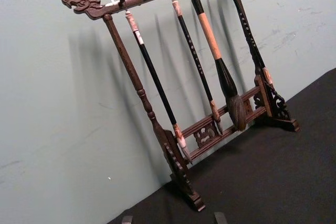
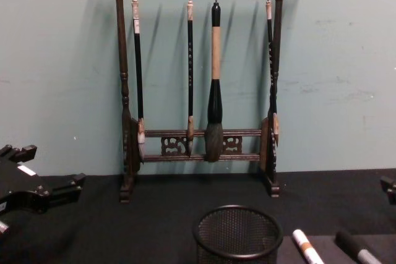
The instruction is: Pick up the water-based marker from the table and place it into the pen holder.
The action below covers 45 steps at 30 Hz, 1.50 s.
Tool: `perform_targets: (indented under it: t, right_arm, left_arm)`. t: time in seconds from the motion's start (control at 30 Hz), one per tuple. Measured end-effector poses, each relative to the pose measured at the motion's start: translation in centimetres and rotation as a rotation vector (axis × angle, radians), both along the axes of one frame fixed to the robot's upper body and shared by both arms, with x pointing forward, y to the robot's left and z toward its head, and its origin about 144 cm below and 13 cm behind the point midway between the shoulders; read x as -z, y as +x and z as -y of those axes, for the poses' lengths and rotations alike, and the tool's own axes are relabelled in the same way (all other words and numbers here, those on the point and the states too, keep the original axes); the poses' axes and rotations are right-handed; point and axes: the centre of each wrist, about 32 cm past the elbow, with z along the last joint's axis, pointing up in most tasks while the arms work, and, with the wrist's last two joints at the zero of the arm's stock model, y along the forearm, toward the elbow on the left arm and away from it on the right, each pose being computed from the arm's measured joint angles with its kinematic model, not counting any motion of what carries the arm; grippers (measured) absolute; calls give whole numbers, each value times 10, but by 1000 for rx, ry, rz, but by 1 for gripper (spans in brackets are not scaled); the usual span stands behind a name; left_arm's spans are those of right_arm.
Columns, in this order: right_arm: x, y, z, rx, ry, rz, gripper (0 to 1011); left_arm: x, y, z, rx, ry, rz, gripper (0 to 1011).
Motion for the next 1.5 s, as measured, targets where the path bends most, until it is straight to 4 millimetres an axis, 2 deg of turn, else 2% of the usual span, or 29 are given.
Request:
perform_targets:
  t: [0.93,1.5]
  right_arm:
    - [0,0,0,0,0,0,1002]
    - [-12,11,-1,-85,56,-132,1002]
  left_arm:
    - [0,0,0,0,0,0,1001]
    - [0,0,0,0,0,0,1001]
